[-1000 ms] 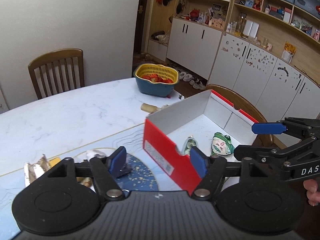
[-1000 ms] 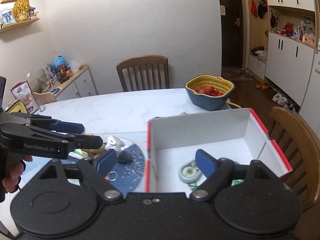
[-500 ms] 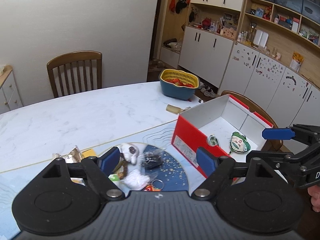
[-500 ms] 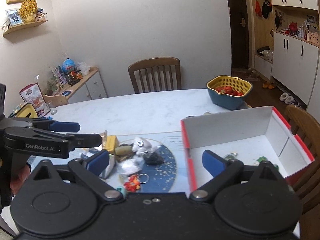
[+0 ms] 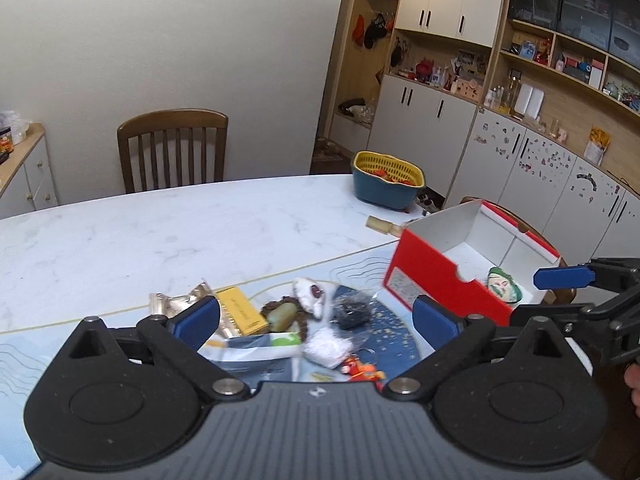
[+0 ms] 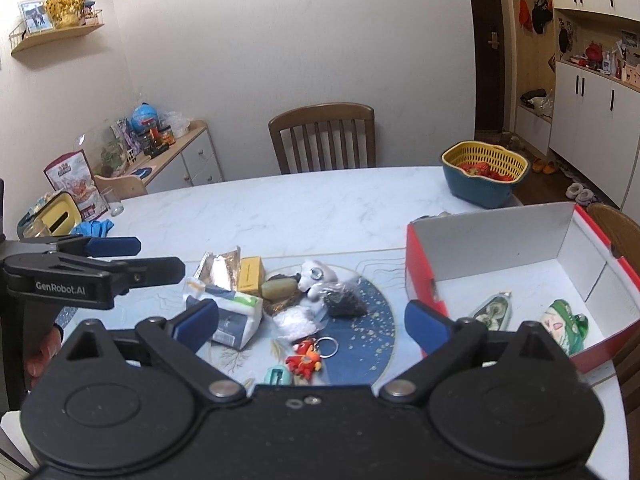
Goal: Organize objects
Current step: 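Withdraw both tools from the box back over the item pile, then grasp the white snack bag with the left tool while the right tool grasps the teal sharpener, then carry the snack bag and teal sharpener with both tools into the shoebox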
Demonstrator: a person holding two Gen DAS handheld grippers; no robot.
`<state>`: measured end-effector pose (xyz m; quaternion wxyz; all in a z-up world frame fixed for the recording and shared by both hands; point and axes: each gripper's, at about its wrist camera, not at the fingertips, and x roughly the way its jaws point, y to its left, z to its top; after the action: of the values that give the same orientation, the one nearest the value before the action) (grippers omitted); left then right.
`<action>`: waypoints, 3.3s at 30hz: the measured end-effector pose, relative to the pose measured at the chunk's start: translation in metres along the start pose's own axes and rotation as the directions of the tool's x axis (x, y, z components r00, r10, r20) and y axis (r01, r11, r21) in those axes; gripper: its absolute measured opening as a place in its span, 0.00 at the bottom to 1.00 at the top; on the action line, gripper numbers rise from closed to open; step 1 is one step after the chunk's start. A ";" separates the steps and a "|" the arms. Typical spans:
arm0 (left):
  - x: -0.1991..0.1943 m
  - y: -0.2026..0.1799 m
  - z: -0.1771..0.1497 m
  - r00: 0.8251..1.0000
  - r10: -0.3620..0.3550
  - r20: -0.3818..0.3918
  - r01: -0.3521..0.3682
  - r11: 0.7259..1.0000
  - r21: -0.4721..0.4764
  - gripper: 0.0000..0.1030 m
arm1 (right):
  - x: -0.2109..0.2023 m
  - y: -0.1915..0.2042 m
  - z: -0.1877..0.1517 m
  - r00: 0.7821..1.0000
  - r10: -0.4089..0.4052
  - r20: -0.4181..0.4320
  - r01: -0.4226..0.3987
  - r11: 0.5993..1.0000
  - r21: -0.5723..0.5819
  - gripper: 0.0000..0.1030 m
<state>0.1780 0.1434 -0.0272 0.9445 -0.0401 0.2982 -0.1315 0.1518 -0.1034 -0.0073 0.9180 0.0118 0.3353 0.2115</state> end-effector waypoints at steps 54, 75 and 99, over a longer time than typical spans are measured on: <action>0.123 0.096 -0.065 0.974 -0.055 -0.219 0.049 0.998 -0.033 0.70 | 0.148 0.048 -0.071 0.944 -0.023 -0.329 0.002 0.998 -0.064 0.48; 0.083 0.072 -0.056 0.983 -0.074 -0.170 0.066 0.997 -0.048 0.26 | 0.129 0.056 -0.068 0.949 -0.052 -0.312 0.009 0.990 -0.140 0.28; 0.015 -0.041 0.003 0.988 -0.144 -0.058 0.143 0.989 -0.026 0.25 | 0.009 -0.023 -0.002 0.997 0.024 -0.078 -0.035 0.989 -0.144 0.28</action>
<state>0.1818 0.1001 -0.0267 0.9228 -0.0680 0.3239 -0.1971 0.1655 -0.1206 -0.0183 0.8999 -0.0580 0.3533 0.2491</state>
